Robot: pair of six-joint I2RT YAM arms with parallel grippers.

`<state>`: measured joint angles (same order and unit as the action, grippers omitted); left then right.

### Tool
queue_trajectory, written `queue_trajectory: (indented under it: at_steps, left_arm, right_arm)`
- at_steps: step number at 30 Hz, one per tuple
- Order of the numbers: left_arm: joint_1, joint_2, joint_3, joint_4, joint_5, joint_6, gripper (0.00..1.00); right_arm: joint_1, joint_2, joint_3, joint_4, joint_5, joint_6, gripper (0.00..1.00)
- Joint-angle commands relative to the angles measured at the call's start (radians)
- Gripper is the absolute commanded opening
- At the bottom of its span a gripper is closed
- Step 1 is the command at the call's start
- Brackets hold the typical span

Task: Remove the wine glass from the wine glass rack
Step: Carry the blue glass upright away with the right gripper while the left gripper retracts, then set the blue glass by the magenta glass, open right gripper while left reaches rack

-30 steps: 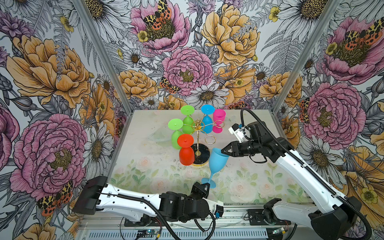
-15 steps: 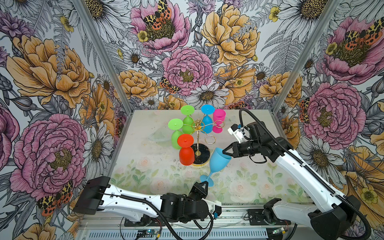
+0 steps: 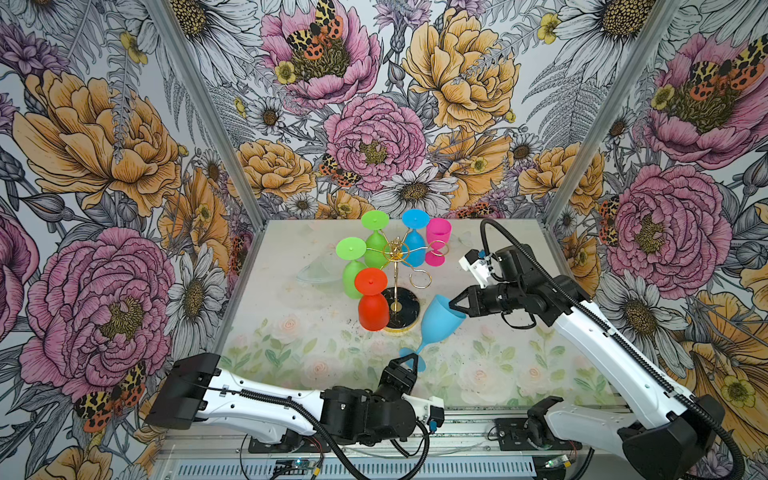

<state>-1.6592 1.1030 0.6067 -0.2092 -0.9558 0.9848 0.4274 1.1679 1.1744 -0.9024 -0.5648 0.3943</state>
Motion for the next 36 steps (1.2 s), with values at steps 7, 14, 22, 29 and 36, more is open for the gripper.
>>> queue_trajectory:
  at_steps: [7, 14, 22, 29, 36]
  left_arm:
    - [-0.011, -0.180, 0.069, -0.070, 0.016, -0.383, 0.77]
    - [0.073, -0.292, 0.226, -0.338, 0.039, -0.821, 0.86]
    - [0.220, -0.424, 0.292, -0.486, 0.115, -1.084, 0.86]
    - [0.441, -0.541, 0.277, -0.574, 0.217, -1.200, 0.87]
    - [0.694, -0.556, 0.272, -0.601, 0.381, -1.245, 0.88]
  right_arm:
    - [-0.022, -0.048, 0.030, -0.051, 0.279, -0.064, 0.00]
    - [-0.048, 0.007, 0.090, -0.066, 0.554, -0.114, 0.00]
    - [-0.108, 0.178, 0.214, -0.028, 0.787, -0.155, 0.00]
    - [-0.173, 0.388, 0.357, 0.068, 0.806, -0.171, 0.00]
    - [-0.217, 0.593, 0.539, 0.113, 0.815, -0.187, 0.00]
